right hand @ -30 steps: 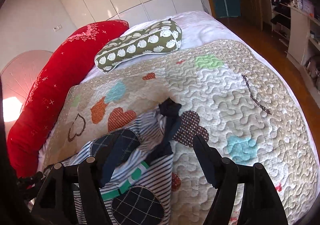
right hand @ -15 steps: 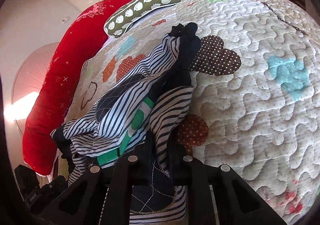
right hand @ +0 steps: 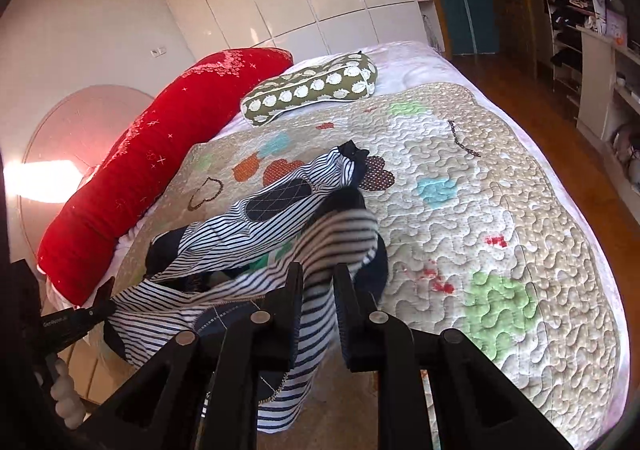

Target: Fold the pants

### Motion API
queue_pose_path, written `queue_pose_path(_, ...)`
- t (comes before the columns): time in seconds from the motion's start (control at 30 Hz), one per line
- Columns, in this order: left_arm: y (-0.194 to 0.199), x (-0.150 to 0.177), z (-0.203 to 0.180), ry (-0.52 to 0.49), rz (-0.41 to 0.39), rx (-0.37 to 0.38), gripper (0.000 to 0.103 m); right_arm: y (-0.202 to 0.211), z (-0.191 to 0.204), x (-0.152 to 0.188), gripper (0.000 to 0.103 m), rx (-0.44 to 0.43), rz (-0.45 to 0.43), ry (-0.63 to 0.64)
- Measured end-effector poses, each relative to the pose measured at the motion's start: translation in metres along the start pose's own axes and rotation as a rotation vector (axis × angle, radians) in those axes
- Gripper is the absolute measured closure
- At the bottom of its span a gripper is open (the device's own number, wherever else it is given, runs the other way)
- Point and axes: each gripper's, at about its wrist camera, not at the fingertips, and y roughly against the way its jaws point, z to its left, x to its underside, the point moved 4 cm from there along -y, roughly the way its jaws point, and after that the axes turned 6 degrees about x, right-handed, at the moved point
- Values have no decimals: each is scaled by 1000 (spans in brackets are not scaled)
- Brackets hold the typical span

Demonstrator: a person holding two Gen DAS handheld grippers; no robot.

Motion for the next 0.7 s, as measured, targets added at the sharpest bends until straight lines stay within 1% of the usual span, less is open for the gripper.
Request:
queue_pose_path(0.03,-5,2,15,32,11,-32,97,6,-7,5,51,-22,-12,-19)
queue_pose_path(0.07,-12,3,27,60,33,-50,97,11,-18,9,44,-21,-29,-55)
queue_pose_path(0.1,-17,11,39,92,63,-47,95,12,-29,11,44,-10,-38,-93)
queue_pose_path(0.13,-20,15,48,123,85,-25,94,10,-39,15,44,2,-30,-121)
queue_pose_path(0.17,-20,19,53,145,91,0,93,5,-48,20,44,20,-10,-134)
queue_pose_path(0.2,-16,21,54,151,82,14,91,-3,-56,26,44,41,16,-139)
queue_pose_path(0.27,-6,20,50,129,48,24,90,-22,-65,39,44,62,70,-145)
queue_pose_path(0.37,16,18,42,92,-7,36,90,-56,-64,48,44,22,144,-191)
queue_pose_path(0.4,24,17,39,83,-23,39,89,-63,-69,51,44,-4,158,-220)
queue_pose_path(0.43,30,14,36,79,-37,37,86,-70,-65,54,44,-40,168,-247)
queue_pose_path(0.47,36,13,36,80,-52,34,84,-77,-61,56,47,-78,181,-267)
queue_pose_path(0.5,41,11,36,80,-66,31,80,-84,-59,58,78,-109,201,-279)
queue_pose_path(0.53,47,10,37,77,-79,30,79,-89,-58,61,94,-126,223,-284)
queue_pose_path(0.57,51,8,35,70,-89,26,79,-88,-55,63,92,-118,223,-295)
queue_pose_path(0.63,53,5,33,58,-102,17,79,-77,-58,59,93,-75,187,-296)
queue_pose_path(0.7,51,2,28,42,-106,13,78,-58,-70,56,93,18,146,-280)
